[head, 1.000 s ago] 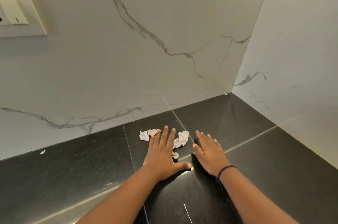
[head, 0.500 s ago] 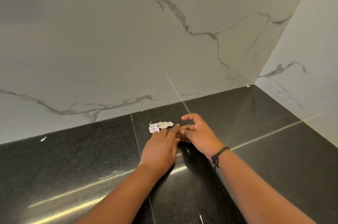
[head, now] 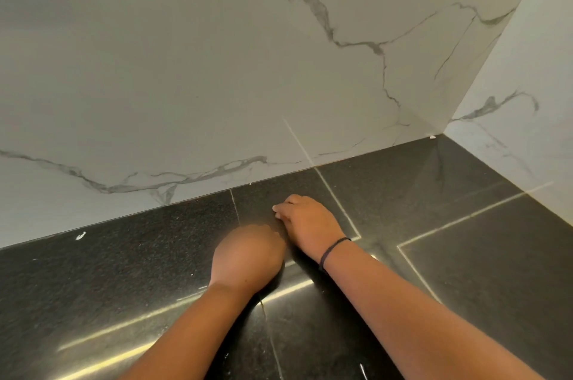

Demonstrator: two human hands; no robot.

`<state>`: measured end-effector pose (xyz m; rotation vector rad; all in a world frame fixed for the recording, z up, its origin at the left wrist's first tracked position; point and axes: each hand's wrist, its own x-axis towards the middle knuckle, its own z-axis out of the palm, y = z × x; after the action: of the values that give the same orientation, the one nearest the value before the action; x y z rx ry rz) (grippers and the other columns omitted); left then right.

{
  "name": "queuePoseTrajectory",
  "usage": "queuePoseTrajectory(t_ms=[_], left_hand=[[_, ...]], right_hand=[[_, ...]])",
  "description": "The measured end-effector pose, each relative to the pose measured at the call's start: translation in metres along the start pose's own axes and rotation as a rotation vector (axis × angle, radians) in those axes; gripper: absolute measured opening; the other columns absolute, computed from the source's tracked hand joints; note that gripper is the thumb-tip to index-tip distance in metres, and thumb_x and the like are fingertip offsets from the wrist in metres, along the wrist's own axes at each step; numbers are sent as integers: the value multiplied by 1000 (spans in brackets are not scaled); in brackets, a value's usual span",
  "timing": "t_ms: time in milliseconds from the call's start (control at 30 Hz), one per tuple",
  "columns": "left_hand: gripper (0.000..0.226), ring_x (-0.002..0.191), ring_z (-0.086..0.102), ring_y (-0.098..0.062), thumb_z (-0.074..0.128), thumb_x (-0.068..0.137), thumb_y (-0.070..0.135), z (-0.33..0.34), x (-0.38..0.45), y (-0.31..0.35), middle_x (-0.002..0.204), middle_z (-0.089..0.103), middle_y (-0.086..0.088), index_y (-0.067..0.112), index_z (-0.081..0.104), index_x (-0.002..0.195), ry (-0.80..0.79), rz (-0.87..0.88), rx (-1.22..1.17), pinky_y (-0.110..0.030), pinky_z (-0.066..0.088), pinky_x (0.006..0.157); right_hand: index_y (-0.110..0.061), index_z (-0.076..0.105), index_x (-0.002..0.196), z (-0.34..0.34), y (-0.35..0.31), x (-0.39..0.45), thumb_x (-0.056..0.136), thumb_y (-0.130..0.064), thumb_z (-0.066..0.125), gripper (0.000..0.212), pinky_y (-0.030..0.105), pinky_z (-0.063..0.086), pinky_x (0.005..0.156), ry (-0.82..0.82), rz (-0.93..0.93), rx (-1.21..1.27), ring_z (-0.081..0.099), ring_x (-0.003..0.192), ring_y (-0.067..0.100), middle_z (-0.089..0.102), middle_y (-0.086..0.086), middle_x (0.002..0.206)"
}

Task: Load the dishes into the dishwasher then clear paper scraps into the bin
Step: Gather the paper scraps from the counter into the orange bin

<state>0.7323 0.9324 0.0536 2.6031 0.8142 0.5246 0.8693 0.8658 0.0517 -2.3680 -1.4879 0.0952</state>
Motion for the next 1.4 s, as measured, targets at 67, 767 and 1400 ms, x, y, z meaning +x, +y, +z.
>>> queuePoseTrajectory(t_ms=[67, 767, 1400], left_hand=[[42, 58, 45, -14, 48, 90, 39, 2, 3, 2, 56, 42, 9, 26, 34, 53, -16, 26, 24, -23, 23, 47], [16, 85, 48, -10, 44, 95, 45, 87, 104, 110, 89, 55, 13, 34, 56, 98, -123, 277, -35, -28, 42, 73], [19, 88, 48, -11, 41, 96, 46, 95, 108, 106, 92, 55, 13, 32, 54, 100, -108, 277, -40, -30, 45, 77]], right_hand=[[-16, 61, 119, -4, 14, -13, 95, -11, 44, 29, 35, 44, 88, 6, -20, 2, 51, 102, 24, 56, 7, 112], [-13, 56, 125, -114, 304, 14, 98, -42, 43, 42, 36, 43, 81, 365, 869, -24, 56, 113, 31, 59, 12, 126], [-1, 50, 114, -95, 307, 35, 98, -22, 37, 29, 36, 41, 70, 504, 918, -94, 59, 99, 37, 58, 20, 115]])
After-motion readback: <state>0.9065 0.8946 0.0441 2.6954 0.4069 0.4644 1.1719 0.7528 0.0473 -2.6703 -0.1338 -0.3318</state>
